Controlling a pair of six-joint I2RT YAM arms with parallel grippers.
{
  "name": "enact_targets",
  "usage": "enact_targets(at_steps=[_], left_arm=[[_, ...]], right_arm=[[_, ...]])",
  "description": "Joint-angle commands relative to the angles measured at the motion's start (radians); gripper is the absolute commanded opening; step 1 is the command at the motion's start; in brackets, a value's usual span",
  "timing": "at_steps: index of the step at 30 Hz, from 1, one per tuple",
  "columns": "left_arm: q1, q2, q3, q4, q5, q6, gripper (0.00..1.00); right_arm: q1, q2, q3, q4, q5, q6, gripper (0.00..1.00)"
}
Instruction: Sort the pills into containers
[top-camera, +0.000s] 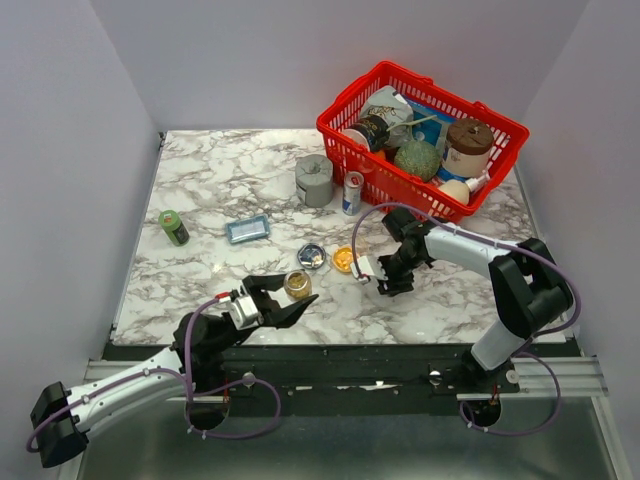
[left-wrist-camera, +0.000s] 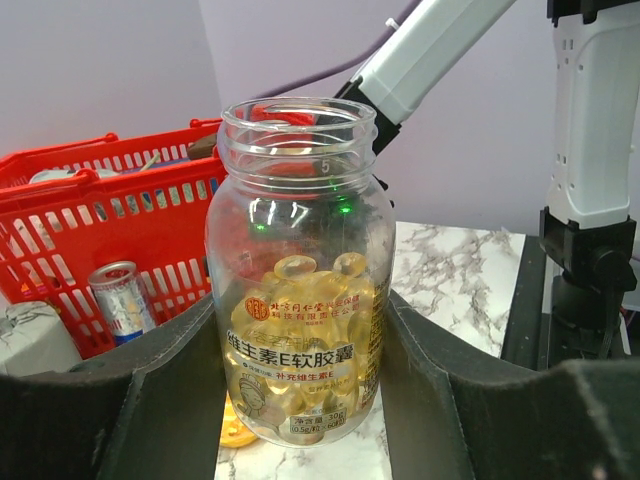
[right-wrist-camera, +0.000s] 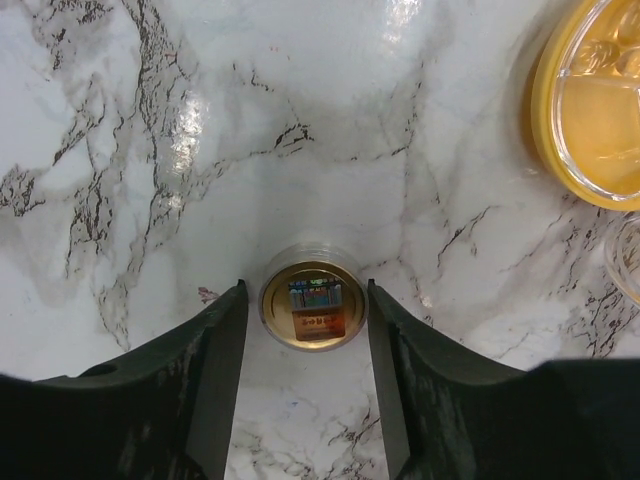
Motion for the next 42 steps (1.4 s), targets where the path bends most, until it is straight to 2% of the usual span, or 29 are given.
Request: enact_targets(at_steps=[1,4,5,8,9,12,15,17,18,20,21,24,29,42], left_arm=[[-0.008,0.010,-0.122,0.005,-0.017,-0.010,0.00],[-0.006,0.024,-0.120,0.009,-0.012,-0.010,0.00],[-0.008,0.033,-0.119,0.009,-0.012,-0.010,0.00],[-0.008,0.082,-0.108,0.021,-0.007,-0.004,0.00],[-0.006,0.124,-0.102,0.024,-0.007,0.000,0.00],[-0.006,0.223,-0.081,0.049,-0.006,0.035,0.00],[0.015,0.346,-0.053,0.080,0.019,0.078,0.00],[0.102,0.421,0.008,0.116,0.092,0.062,0.00],[0.137,0.511,0.021,0.147,0.188,0.040,0.00],[0.210,0.614,0.056,0.277,0.276,-0.023,0.00],[0.216,0.714,0.070,0.319,0.339,-0.024,0.00],[0.225,0.851,0.159,0.376,0.417,-0.017,0.00],[0.231,0.939,0.264,0.376,0.497,-0.003,0.00],[0.231,0.975,0.366,0.259,0.537,-0.024,0.00]], right_arm=[[0.007,0.013,-0.009,0.025,0.063,0.002,0.56],[0.007,0.012,-0.008,0.025,0.056,0.029,0.44],[0.007,0.006,0.004,0.019,0.047,0.045,0.32],[0.002,-0.054,0.034,-0.038,-0.019,0.117,0.14],[-0.001,-0.077,0.058,-0.087,-0.048,0.144,0.13],[-0.009,-0.172,0.118,-0.200,-0.156,0.213,0.13],[-0.015,-0.234,0.248,-0.315,-0.226,0.267,0.13],[-0.024,-0.246,0.366,-0.371,-0.260,0.275,0.12],[-0.027,-0.248,0.406,-0.415,-0.272,0.287,0.13],[-0.030,-0.245,0.519,-0.452,-0.315,0.295,0.12],[-0.032,-0.240,0.547,-0.474,-0.334,0.304,0.12],[-0.030,-0.199,0.650,-0.521,-0.415,0.301,0.13],[-0.028,-0.107,0.725,-0.580,-0.527,0.270,0.13],[-0.018,-0.116,0.650,-0.520,-0.558,0.292,0.13]])
